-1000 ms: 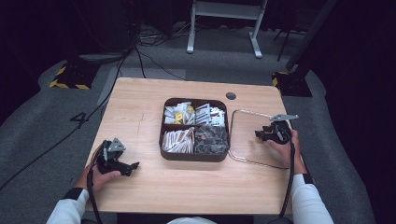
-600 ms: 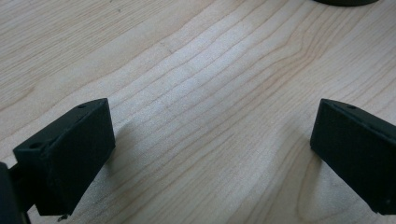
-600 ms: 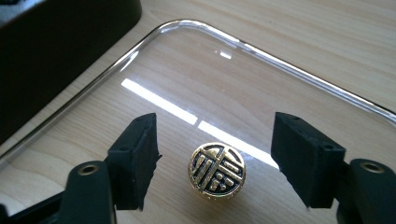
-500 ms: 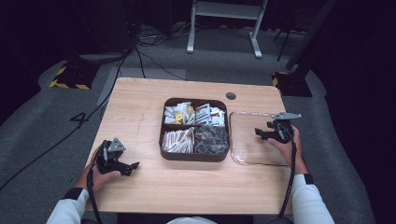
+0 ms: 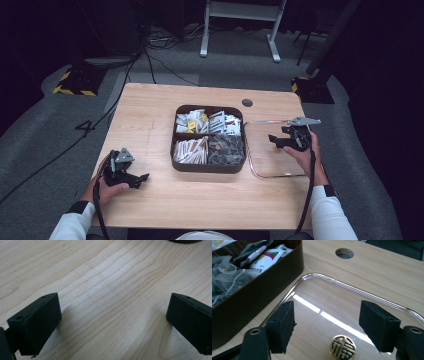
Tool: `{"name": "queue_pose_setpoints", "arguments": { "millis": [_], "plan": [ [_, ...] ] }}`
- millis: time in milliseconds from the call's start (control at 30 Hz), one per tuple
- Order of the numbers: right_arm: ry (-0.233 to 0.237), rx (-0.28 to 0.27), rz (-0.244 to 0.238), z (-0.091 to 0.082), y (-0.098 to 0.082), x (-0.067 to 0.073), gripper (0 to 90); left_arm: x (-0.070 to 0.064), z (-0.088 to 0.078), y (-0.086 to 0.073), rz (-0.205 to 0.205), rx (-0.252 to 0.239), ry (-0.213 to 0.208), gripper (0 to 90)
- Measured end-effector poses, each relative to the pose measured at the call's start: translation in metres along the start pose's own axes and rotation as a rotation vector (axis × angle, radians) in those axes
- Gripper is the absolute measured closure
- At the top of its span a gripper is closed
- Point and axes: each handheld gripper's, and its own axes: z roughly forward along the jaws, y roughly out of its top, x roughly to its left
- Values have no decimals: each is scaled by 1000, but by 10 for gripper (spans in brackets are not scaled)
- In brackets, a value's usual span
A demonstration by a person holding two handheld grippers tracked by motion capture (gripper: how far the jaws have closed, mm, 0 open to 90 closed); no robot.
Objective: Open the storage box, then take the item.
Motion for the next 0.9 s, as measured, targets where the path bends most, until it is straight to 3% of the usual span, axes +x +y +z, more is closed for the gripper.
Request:
{"name": "queue_pose_setpoints", "arguments": {
  "millis": [167, 400, 467, 567, 900],
  "plan": [
    [18, -6, -18, 0, 6, 7, 300, 0, 0, 0, 0, 0, 0, 2],
    [59, -33, -3, 1, 11, 13, 300, 0, 0, 0, -1, 0, 0, 2],
    [33, -25, -36, 4, 15, 18, 299, 0, 0, 0, -1, 1, 0, 2],
    [33, -21, -42, 5, 18, 21, 300, 0, 0, 0, -1, 0, 0, 2],
    [73, -25, -88, 17, 37, 39, 302, 0, 0, 0, -1, 0, 1, 2]
  ]
}}
